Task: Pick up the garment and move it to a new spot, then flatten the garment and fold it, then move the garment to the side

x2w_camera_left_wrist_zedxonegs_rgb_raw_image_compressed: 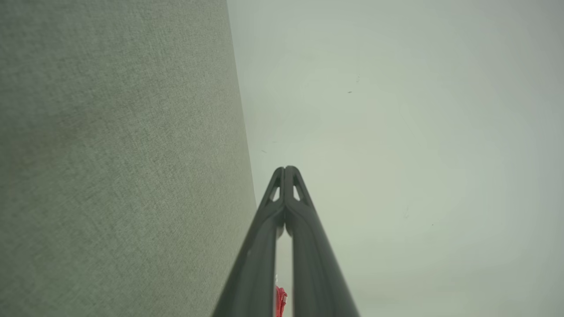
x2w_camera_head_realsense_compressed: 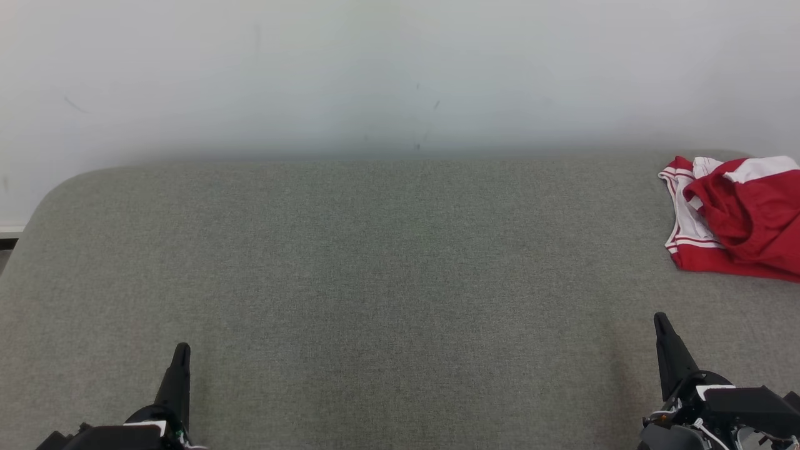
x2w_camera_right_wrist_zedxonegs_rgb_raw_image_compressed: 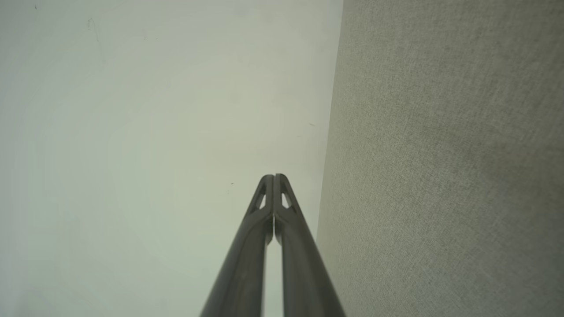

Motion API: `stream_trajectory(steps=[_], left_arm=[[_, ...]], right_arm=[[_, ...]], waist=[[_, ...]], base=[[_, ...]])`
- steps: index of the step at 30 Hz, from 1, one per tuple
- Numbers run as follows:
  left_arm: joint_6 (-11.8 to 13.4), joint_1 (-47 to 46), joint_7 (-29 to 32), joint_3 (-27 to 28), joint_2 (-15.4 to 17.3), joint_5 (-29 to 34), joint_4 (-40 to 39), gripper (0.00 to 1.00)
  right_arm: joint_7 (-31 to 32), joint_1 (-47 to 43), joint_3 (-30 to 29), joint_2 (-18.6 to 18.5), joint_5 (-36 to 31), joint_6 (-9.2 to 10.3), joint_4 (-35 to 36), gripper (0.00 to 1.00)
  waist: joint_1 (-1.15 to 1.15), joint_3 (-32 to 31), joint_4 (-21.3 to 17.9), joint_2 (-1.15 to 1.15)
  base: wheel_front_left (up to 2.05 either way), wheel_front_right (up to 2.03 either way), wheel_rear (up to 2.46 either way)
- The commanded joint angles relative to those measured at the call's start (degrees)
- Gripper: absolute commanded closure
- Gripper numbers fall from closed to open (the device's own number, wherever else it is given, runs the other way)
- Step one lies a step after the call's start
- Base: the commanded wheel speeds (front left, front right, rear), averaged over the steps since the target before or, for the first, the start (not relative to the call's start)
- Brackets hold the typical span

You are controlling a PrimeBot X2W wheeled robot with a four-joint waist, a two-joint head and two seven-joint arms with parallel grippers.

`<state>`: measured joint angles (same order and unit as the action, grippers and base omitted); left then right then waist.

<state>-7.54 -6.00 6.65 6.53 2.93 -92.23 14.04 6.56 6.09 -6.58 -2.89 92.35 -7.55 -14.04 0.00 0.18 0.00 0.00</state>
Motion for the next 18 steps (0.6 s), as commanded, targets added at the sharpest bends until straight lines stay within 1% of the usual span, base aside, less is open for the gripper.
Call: stream_trajectory(steps=[1, 18], left_arm=[[0.1, -0.53, 0.06, 0.16, -0.11, -0.26, 0.06, 1.0], [0.1, -0.53, 0.06, 0.18, -0.11, -0.26, 0.06, 1.0]], right_arm=[[0.14, 0.33, -0.09, 0.09, 0.07, 0.12, -0.02, 1.0], [0.12, 0.33, -0.06, 0.1, 0.08, 0.12, -0.02, 1.0]], waist=[[0.0, 0.0, 0.0, 0.0], [0.0, 0.0, 0.0, 0.0]], base=[[0.0, 0.0, 0.0], [0.0, 0.0, 0.0]])
